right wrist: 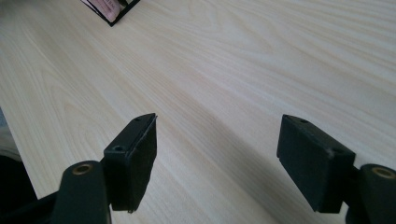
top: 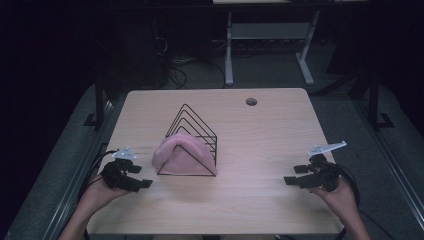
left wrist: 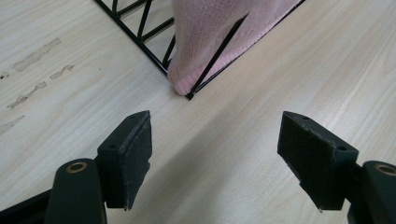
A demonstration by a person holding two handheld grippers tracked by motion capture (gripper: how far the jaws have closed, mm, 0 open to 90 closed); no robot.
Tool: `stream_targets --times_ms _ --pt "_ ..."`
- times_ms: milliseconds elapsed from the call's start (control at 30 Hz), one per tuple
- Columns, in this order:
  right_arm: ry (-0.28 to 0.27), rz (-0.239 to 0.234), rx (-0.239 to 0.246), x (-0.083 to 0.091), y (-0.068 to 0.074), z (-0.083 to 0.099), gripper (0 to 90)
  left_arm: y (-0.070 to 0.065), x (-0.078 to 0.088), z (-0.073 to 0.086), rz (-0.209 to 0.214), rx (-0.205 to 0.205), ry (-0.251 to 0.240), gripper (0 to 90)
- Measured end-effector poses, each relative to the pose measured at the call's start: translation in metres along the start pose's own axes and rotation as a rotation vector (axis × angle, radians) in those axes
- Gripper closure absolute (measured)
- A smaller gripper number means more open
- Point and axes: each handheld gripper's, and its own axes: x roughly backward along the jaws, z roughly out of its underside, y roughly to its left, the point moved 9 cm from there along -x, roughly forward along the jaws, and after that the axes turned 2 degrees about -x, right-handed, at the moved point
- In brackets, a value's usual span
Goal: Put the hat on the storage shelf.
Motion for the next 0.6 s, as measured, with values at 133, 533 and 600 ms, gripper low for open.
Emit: stream_targets --times_ms 133,533,600 --pt "-0.016 0.006 -0.006 0.001 0.000 0.007 28.1 -0.002 -0.002 0.004 -0.003 0.004 -0.001 26.3" --pt "-0.090 0.006 -0.001 -0.010 0.020 0.032 27.7 -0.015 -0.008 0.009 -0.068 0.107 -0.175 25.9" --pt "-0.091 -0.004 0.002 -0.011 0.025 0.035 27.2 -0.016 -0.008 0.010 -0.080 0.107 -0.175 25.9"
